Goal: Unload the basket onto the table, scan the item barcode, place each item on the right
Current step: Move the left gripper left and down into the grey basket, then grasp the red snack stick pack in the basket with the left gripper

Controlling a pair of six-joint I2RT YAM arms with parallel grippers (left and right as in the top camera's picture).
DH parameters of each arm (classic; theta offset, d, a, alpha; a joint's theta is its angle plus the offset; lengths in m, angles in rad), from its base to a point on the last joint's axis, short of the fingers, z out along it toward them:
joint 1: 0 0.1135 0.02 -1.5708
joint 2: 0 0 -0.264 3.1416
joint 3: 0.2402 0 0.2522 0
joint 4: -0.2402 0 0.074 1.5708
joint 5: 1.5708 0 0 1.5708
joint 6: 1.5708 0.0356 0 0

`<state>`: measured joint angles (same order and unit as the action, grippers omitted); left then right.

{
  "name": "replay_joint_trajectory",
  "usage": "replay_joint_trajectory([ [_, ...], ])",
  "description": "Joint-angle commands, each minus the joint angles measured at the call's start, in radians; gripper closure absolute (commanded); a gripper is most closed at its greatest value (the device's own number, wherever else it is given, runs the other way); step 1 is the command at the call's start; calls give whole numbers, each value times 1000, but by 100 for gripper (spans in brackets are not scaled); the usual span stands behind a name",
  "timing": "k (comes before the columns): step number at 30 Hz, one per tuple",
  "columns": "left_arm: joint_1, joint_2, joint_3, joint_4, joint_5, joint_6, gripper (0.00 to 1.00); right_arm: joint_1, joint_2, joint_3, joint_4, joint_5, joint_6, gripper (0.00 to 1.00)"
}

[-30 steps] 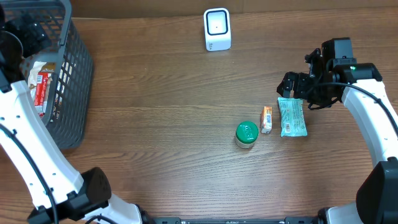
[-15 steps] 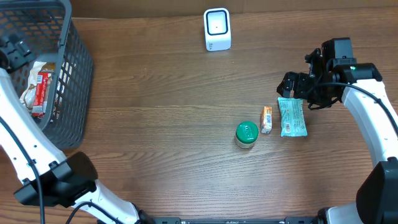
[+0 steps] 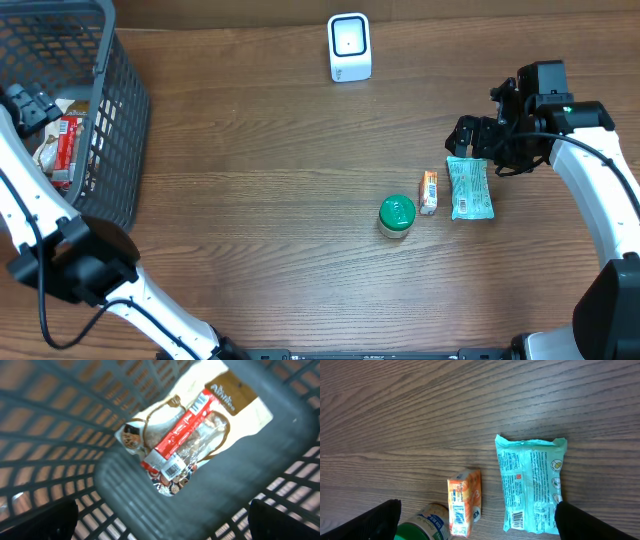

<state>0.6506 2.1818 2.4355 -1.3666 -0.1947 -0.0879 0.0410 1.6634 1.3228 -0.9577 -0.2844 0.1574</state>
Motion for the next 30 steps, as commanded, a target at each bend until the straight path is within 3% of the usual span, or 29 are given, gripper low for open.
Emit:
replay_joint_trajectory([
  [1, 8, 71, 1, 13, 13, 55, 0, 5, -18, 8, 5, -5, 2, 0],
  [8, 7, 168, 1, 65, 14, 132, 0, 5, -18, 8, 5, -5, 2, 0],
  [16, 9, 251, 1, 146, 168, 295, 0, 5, -18, 8, 5, -5, 2, 0],
  [30, 20, 374, 1, 239, 163, 407, 0, 5, -18, 8, 5, -5, 2, 0],
])
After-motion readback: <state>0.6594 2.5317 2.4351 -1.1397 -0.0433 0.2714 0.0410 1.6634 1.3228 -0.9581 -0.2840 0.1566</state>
